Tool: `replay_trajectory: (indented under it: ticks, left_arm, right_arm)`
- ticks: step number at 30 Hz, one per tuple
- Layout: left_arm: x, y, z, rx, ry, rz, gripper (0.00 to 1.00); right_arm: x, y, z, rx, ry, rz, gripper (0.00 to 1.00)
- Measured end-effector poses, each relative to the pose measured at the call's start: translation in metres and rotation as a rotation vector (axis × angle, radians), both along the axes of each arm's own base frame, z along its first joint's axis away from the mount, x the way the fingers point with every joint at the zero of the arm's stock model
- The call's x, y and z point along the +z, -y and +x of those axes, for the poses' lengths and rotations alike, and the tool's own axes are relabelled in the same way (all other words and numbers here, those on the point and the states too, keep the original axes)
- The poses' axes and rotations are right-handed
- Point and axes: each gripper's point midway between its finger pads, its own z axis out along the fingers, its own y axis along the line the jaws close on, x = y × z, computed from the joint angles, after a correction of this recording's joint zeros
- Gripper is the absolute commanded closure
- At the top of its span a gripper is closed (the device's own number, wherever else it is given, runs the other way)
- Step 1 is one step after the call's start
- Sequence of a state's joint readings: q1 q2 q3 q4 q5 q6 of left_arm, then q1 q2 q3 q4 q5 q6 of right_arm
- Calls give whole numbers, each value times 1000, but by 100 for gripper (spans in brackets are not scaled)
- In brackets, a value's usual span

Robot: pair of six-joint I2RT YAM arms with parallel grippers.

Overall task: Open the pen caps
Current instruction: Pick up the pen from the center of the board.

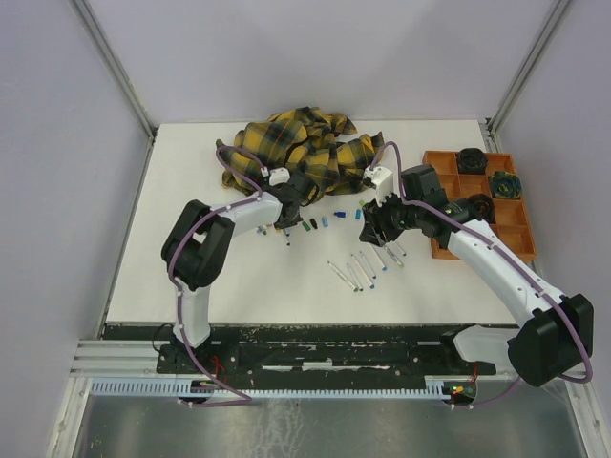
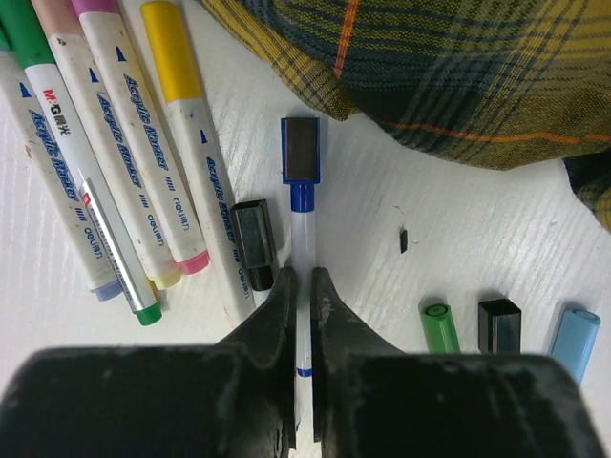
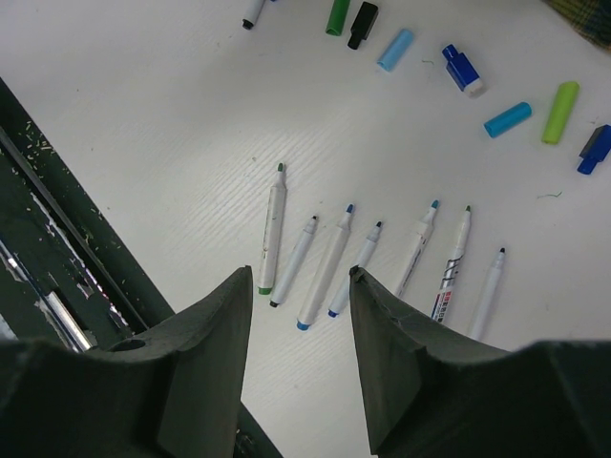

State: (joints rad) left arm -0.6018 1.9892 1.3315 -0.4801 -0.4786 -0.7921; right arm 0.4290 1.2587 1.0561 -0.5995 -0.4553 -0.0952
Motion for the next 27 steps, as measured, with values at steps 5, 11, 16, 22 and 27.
replay_trajectory:
  ticks: [5,11,16,22,27]
  left_arm:
    - [1,0,0,-1,0,0,97]
    - [11,-2,-7,-8,15,-12,97]
    - [38,6,-20,-60,85,-93,97]
    - [75,21,-58,-211,256,-343,97]
    - [108,41,-87,-370,442,-599,97]
  right_arm:
    - [0,0,0,3,-1,3,47]
    - [1,-1,-1,8,-4,10,47]
    - [2,-4,-4,25,-12,25,47]
    - [8,-14,-21,105,-33,97,47]
    - [24,-26,-43,210,-26,218,42]
